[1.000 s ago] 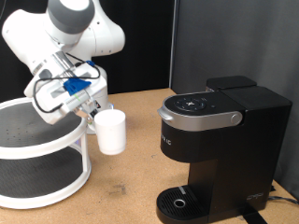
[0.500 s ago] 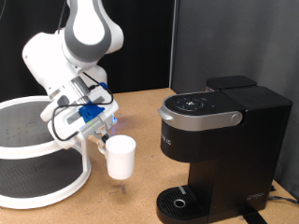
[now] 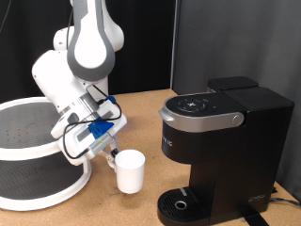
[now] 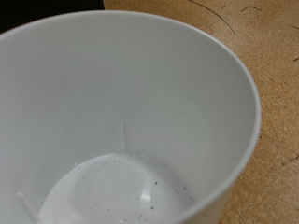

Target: Make a cup of coffee with the keurig machine

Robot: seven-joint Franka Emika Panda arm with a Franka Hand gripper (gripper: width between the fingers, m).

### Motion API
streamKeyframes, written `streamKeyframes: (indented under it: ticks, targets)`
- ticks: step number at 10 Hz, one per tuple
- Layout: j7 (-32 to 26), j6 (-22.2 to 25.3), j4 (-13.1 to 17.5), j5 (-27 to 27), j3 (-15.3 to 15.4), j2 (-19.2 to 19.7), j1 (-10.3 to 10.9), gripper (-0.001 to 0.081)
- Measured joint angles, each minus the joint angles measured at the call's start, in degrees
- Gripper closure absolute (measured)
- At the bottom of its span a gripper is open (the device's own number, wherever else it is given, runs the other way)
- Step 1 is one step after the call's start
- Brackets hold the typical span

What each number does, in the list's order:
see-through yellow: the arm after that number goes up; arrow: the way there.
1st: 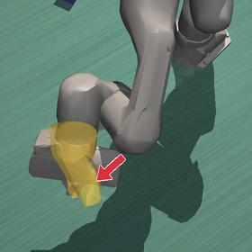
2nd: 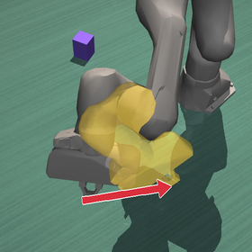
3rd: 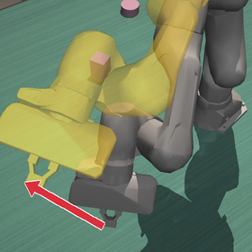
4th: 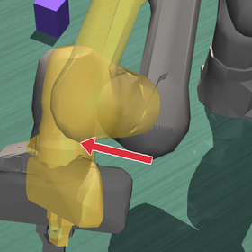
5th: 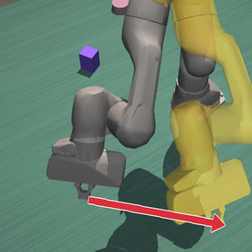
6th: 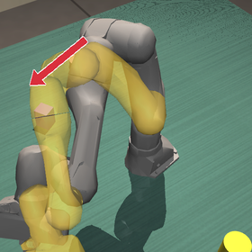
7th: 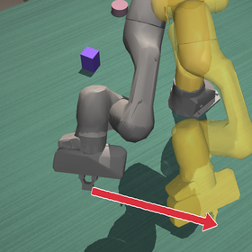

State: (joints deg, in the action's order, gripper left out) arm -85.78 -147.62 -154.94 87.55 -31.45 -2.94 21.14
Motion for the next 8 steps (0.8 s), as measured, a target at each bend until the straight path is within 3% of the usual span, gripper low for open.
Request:
streamKeyframes:
  ticks: [5, 8]
  targets:
    - [-10.4, 0.9, 4.1, 15.1, 4.3, 7.3, 1.6, 0.0740]
    - [-14.4, 1.3, 5.7, 21.0, 6.9, 10.0, 2.3, 0.0740]
